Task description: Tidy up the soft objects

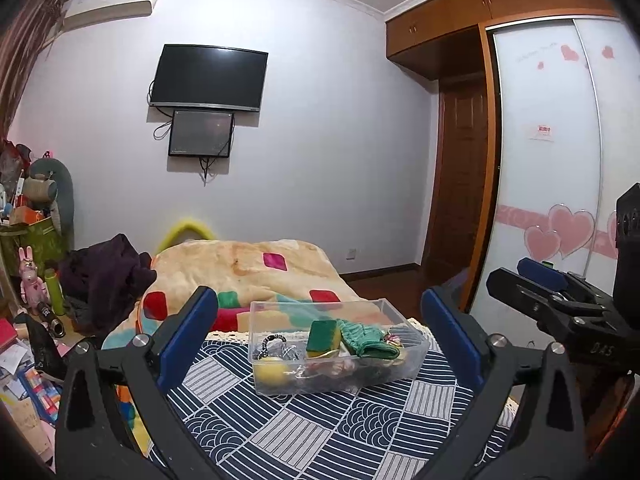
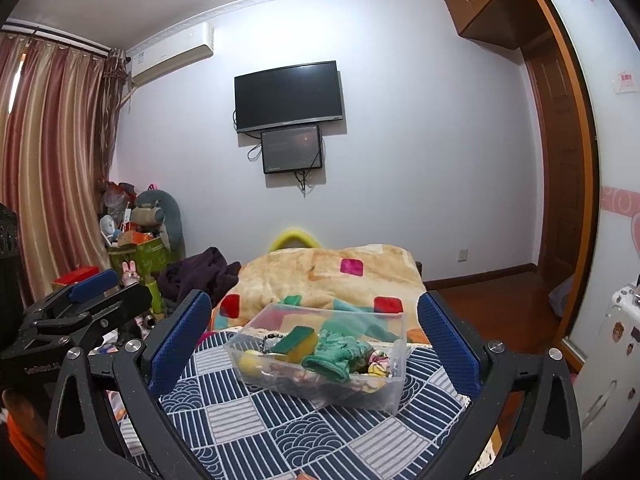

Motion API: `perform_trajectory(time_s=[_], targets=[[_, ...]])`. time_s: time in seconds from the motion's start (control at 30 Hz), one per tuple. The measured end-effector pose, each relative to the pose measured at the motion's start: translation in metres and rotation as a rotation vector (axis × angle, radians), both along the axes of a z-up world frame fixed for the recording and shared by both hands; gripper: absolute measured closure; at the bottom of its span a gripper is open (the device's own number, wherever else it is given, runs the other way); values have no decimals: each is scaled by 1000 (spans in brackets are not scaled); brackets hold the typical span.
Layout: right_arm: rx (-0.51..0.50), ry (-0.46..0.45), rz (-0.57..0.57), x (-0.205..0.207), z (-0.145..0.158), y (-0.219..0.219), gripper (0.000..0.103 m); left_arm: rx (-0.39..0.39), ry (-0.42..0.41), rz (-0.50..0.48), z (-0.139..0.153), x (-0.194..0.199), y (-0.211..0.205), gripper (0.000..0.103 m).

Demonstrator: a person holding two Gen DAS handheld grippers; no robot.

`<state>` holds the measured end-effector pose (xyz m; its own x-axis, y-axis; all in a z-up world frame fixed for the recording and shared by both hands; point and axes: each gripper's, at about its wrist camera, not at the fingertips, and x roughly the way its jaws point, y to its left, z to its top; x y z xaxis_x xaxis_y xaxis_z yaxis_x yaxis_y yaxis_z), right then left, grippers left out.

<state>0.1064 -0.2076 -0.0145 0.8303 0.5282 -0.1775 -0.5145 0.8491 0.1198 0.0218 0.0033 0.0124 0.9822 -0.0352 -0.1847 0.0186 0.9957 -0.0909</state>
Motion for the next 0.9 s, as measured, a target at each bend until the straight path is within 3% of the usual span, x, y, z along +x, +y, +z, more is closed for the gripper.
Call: perform_trajectory(time_s=[0.9], targets=[[17,2,-5,-2,4,-3,0,-8,5,2,-2,1,3,0]])
